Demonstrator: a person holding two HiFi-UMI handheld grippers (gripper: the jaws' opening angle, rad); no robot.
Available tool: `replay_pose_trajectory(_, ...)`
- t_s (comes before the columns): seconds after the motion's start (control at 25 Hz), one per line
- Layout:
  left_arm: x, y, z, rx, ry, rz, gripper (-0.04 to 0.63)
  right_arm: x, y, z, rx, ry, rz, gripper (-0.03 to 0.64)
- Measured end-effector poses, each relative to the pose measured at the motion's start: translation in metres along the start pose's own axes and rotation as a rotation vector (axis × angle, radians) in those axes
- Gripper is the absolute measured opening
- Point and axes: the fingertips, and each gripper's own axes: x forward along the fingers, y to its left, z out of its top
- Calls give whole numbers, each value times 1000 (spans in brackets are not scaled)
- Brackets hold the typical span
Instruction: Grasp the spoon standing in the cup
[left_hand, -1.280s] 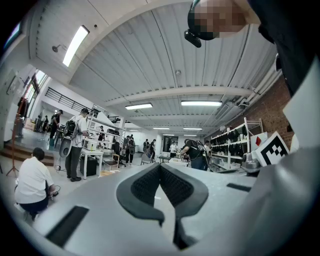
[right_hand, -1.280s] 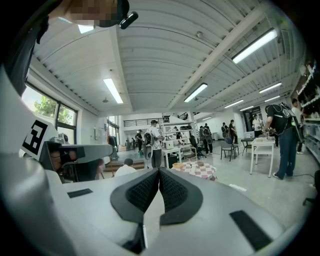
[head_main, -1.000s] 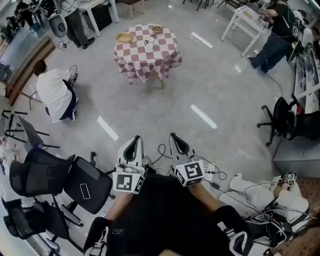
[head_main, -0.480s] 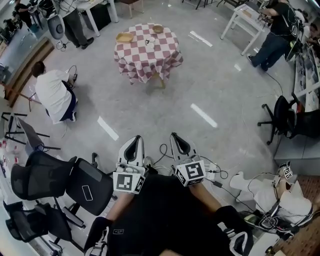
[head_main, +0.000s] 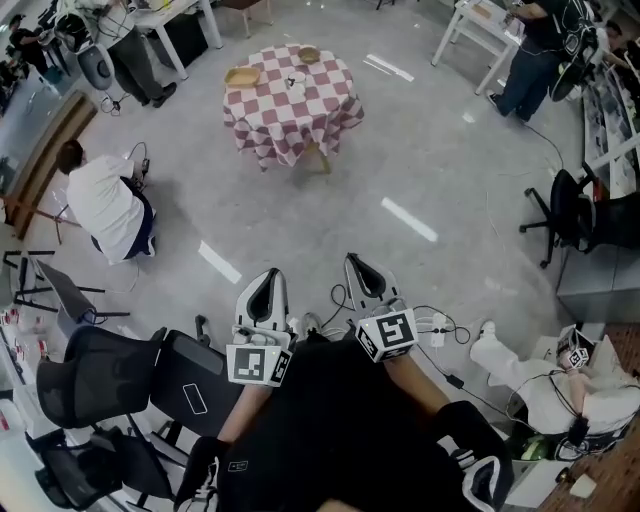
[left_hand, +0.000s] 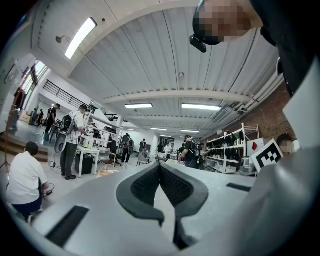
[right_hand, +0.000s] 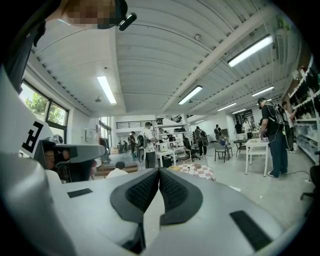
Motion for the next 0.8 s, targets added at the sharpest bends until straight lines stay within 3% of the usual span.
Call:
replay_pose_trajectory(0.44, 28, 41, -4, -16, 14, -24, 8, 50, -1, -7, 21, 8, -35, 26)
replay_pose_trajectory(0.8, 137, 85, -7, -24, 35, -5, 8, 154, -67, 8, 34, 20, -15, 26)
